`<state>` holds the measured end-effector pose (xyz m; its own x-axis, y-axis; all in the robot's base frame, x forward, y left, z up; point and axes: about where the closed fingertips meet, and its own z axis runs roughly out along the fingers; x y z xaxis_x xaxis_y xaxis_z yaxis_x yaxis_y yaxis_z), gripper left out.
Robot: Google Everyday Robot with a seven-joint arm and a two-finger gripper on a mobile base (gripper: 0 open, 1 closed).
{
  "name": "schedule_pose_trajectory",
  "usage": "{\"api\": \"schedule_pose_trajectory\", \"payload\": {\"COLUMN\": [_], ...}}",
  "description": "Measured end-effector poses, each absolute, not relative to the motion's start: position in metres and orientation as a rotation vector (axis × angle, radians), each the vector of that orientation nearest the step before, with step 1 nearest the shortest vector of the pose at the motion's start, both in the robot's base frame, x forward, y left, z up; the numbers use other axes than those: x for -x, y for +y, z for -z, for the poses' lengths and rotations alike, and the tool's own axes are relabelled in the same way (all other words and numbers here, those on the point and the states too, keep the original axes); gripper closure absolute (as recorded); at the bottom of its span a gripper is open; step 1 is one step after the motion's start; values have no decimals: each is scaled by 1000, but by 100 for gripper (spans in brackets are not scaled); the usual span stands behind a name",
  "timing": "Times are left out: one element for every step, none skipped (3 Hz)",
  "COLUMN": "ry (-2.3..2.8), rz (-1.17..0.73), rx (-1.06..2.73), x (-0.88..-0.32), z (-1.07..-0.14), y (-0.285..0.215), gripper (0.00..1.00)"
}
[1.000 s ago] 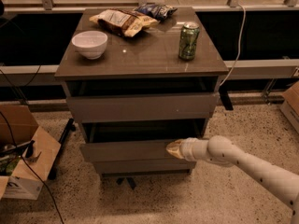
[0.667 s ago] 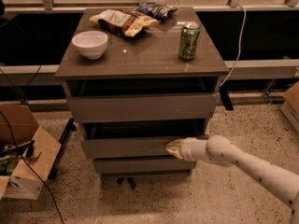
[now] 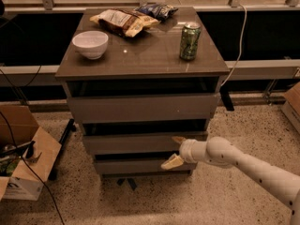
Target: Close middle drawer
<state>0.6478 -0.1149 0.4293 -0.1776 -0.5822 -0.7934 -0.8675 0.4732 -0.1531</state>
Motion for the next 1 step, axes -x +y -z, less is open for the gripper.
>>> {"api": "schedule_pose_trajectory", "payload": {"ry": [1875], "rz": [-425], "rx": [1214], "x": [-648], "z": [-429], "y": [-115], "gripper": [0]}}
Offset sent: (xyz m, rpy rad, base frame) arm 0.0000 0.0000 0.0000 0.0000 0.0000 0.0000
